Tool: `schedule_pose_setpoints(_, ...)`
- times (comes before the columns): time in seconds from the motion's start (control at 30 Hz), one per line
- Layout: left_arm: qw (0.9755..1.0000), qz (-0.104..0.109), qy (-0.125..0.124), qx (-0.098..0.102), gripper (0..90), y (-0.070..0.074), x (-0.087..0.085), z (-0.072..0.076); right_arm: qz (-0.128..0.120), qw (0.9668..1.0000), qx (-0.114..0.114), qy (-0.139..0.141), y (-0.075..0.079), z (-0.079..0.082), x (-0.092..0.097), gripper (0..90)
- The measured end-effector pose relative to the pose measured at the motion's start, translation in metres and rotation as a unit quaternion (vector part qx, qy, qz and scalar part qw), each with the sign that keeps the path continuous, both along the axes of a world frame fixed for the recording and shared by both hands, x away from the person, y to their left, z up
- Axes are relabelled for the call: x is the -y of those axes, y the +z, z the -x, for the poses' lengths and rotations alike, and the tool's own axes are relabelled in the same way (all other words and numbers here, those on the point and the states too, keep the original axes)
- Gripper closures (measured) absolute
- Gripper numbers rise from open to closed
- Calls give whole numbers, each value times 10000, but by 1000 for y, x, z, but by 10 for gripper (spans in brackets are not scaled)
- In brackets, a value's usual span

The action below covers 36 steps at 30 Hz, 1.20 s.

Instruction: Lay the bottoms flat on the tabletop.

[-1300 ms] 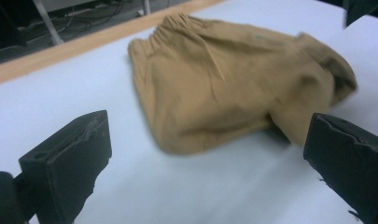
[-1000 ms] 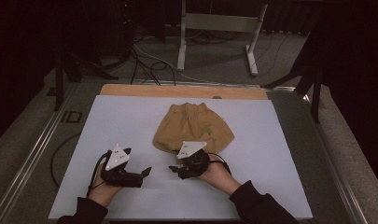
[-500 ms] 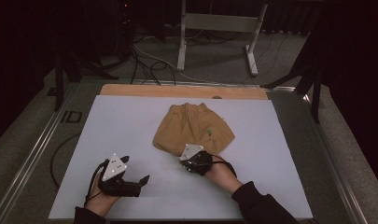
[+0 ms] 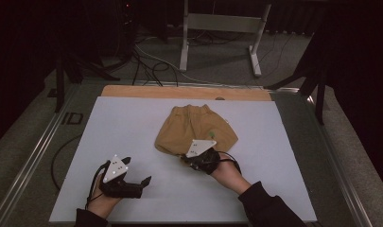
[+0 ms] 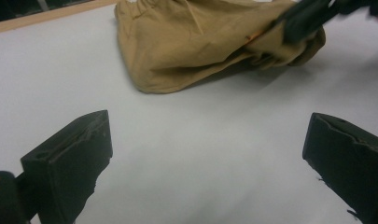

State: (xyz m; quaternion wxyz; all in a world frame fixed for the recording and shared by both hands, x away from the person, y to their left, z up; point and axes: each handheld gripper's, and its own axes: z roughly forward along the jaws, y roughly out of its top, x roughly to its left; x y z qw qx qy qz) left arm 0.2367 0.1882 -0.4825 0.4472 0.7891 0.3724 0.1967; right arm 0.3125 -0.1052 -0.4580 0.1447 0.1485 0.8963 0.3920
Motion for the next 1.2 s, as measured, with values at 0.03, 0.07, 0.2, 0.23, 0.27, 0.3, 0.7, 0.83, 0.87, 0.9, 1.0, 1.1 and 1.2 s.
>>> schedule_pose_setpoints(0.03, 10000, -3, 2, 1, 25, 0, 0, 0, -166, 9998, -62, 15, 7, -1, 2, 881)
schedule_pose_setpoints(0.07, 10000, -3, 11, 8, 25, 0, -1, -1, -278, 9996, -67, 77, 13, -2, 5, 881)
schedule_pose_setpoints(0.2, 10000, 45, 61, 4, 29, 1, -2, -2, -693, 9976, 55, 70, 38, -2, 16, 880)
schedule_pose_setpoints(0.23, 9999, 71, 74, 3, 30, 1, -2, -1, -849, 9963, 139, 50, 48, -2, 24, 879)
schedule_pose_setpoints(0.27, 9999, 68, 96, 12, 30, 1, -3, -1, -849, 9963, 139, 50, 48, -2, 24, 879)
schedule_pose_setpoints(0.3, 9999, 91, 109, 6, 32, 1, -3, -1, -922, 9956, 134, 20, 50, -3, 29, 878)
schedule_pose_setpoints(0.7, 10000, 80, -14, 13, 33, 4, 2, 1, -797, 9928, -434, -777, 0, -16, 91, 692)
schedule_pose_setpoints(0.83, 9997, 90, -210, -15, 33, 4, 11, 3, -949, 9905, -562, -818, -4, -14, 100, 487)
schedule_pose_setpoints(0.87, 9996, 66, -259, -31, 33, 4, 14, 4, -1004, 9899, -623, -786, -3, -12, 102, 425)
schedule_pose_setpoints(0.9, 9995, 63, -315, -27, 33, 5, 16, 5, -1046, 9891, -637, -818, -2, -11, 103, 338)
schedule_pose_setpoints(1.0, 9987, 64, -497, 2, 35, 6, 26, 9, -1231, 9878, -615, -735, 4, -6, 108, 168)
schedule_pose_setpoints(1.1, 9970, 40, -773, 25, 47, 7, 41, 13, -1499, 9837, -626, -775, 12, -5, 118, 126)
schedule_pose_setpoints(1.2, 9935, -14, -1141, 40, 47, 6, 60, 18, -1624, 9811, -450, -954, 15, -2, 128, 131)
